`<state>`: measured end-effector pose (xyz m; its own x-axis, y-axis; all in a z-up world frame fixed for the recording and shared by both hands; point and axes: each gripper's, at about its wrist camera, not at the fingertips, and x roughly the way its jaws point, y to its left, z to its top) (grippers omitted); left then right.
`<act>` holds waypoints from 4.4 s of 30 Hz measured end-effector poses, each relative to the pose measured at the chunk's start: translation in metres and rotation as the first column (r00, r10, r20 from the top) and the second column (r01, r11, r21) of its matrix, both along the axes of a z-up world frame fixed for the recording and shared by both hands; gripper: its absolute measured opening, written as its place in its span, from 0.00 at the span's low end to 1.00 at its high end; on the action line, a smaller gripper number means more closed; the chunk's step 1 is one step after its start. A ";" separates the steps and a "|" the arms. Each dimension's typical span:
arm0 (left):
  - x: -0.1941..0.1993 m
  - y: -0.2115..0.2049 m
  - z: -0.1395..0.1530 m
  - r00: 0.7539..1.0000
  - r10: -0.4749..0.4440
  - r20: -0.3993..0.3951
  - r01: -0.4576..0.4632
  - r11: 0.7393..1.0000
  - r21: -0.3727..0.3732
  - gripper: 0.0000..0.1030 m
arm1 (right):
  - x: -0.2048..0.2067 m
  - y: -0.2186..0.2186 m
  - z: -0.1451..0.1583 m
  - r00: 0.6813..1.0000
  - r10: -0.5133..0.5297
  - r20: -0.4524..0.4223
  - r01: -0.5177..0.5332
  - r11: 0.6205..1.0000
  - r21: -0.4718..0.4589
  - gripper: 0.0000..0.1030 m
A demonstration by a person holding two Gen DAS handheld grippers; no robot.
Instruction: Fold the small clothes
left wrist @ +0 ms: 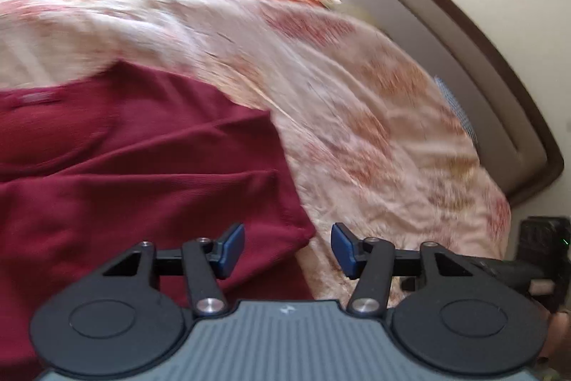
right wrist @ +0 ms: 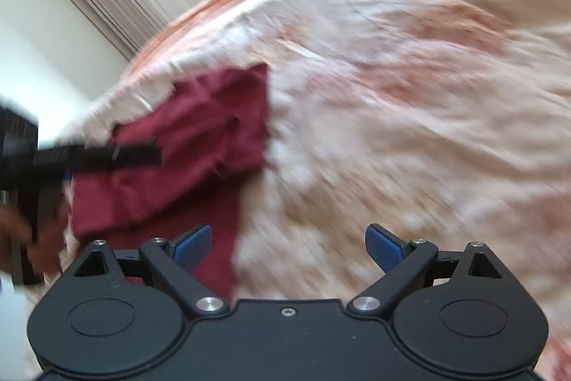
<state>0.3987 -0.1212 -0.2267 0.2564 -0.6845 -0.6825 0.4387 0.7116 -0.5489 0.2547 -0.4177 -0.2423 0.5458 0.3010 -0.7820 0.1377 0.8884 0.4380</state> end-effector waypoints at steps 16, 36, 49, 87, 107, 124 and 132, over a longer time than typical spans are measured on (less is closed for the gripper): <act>-0.072 0.197 -0.026 0.882 0.464 -0.082 -0.432 0.866 0.252 0.57 | 0.185 0.161 0.027 0.877 0.456 0.149 -0.467 0.883 0.048 0.90; -0.026 0.220 -0.012 0.850 0.527 -0.025 -0.525 0.849 0.055 0.71 | 0.154 0.029 -0.026 0.979 0.200 -0.043 -0.190 0.967 0.169 0.69; -0.017 0.177 -0.025 0.891 0.451 -0.044 -0.436 0.880 0.187 0.71 | 0.159 0.042 -0.057 0.963 0.269 -0.003 -0.264 0.948 0.178 0.03; -0.076 0.240 -0.052 0.803 0.574 -0.159 -0.587 0.808 -0.047 0.80 | 0.318 0.436 -0.022 0.463 0.886 -0.027 -0.885 0.464 0.045 0.04; -0.028 0.238 -0.009 0.831 0.556 0.003 -0.545 0.814 -0.201 0.88 | 0.304 0.309 -0.020 0.807 0.580 0.113 -0.585 0.759 0.285 0.43; -0.043 0.226 -0.050 0.865 0.500 -0.043 -0.499 0.866 0.040 0.82 | 0.312 0.311 -0.048 0.832 0.552 0.059 -0.529 0.756 0.386 0.76; -0.003 0.212 -0.031 0.889 0.458 -0.004 -0.456 0.884 -0.104 0.87 | 0.232 0.159 -0.036 0.915 0.399 0.064 -0.383 0.806 0.451 0.87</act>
<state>0.3956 0.0907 -0.2576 0.5702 -0.5521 -0.6083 0.0897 0.7779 -0.6220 0.4871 -0.2582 -0.2782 0.2832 0.8019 -0.5261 -0.1583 0.5801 0.7990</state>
